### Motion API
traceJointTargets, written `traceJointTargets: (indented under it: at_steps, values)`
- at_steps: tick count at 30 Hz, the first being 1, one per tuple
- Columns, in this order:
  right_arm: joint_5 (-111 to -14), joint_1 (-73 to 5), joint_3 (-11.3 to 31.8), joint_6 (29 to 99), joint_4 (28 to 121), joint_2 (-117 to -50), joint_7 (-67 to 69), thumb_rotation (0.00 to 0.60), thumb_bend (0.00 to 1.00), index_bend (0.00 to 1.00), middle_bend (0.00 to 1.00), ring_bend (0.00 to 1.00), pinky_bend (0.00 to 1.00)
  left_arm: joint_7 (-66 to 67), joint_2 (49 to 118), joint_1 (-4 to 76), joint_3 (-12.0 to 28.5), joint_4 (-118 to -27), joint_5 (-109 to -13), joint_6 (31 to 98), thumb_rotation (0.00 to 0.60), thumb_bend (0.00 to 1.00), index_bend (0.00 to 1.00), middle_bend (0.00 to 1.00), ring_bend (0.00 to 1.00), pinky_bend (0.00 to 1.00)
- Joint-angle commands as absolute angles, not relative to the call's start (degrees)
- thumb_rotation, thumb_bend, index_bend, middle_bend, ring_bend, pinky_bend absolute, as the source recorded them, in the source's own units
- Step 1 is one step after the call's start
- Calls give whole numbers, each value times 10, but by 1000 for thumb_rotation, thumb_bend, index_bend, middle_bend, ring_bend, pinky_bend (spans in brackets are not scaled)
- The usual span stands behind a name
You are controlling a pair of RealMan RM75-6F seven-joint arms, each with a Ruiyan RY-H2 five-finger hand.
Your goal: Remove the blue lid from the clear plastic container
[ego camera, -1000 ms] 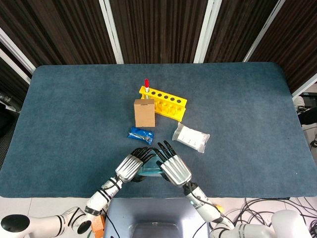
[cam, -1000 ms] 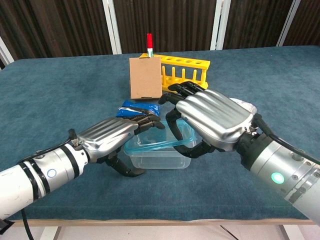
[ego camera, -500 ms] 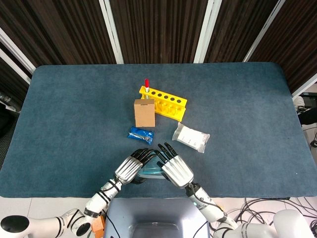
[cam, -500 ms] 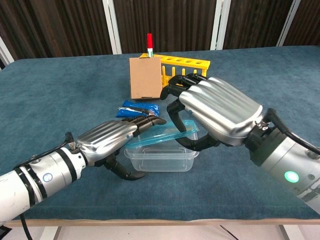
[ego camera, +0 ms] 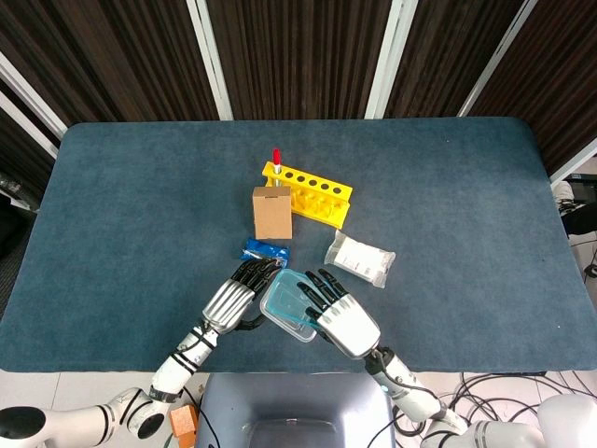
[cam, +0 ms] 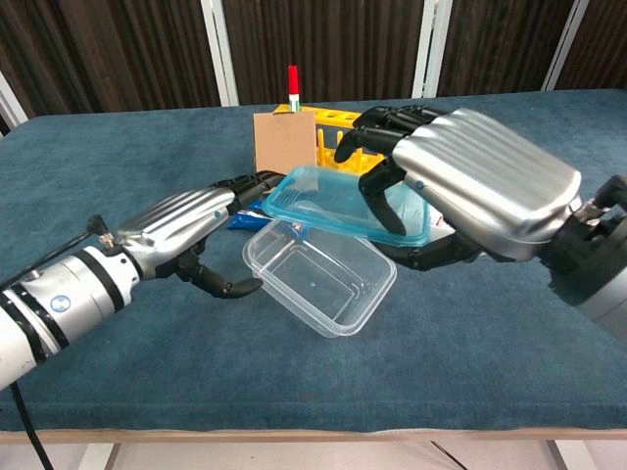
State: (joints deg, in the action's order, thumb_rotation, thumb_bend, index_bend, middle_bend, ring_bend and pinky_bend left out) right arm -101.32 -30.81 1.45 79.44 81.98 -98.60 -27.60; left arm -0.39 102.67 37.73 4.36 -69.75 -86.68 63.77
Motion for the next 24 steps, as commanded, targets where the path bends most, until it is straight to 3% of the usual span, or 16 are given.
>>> traceJointTargets:
  at_steps: [1, 8, 15, 17, 20, 24]
  values:
    - [-1021, -296, 12, 813, 832, -954, -264, 600, 578, 774, 234, 105, 201, -1, 1003, 374, 49, -715, -861, 638, 600, 281, 0, 0, 0, 0]
    - [-1022, -271, 3, 837, 813, -894, -236, 600, 578, 774, 234, 105, 205, 21, 951, 357, 48, -756, -843, 643, 600, 280, 0, 0, 0, 0]
    - [-1011, -241, -21, 841, 692, -900, -186, 600, 577, 723, 234, 105, 205, 7, 907, 330, 33, -777, -855, 673, 600, 277, 0, 0, 0, 0]
    - [-1002, -235, -27, 828, 662, -913, -166, 600, 576, 659, 234, 105, 205, 3, 902, 325, 28, -777, -858, 678, 600, 276, 0, 0, 0, 0]
    - [-999, -230, -37, 815, 632, -928, -153, 600, 551, 459, 210, 101, 195, 0, 899, 320, 24, -776, -861, 681, 600, 276, 0, 0, 0, 0]
    - [-989, -226, -47, 787, 645, -923, -149, 600, 337, 146, 120, 37, 127, -1, 897, 317, 22, -774, -862, 681, 600, 276, 0, 0, 0, 0]
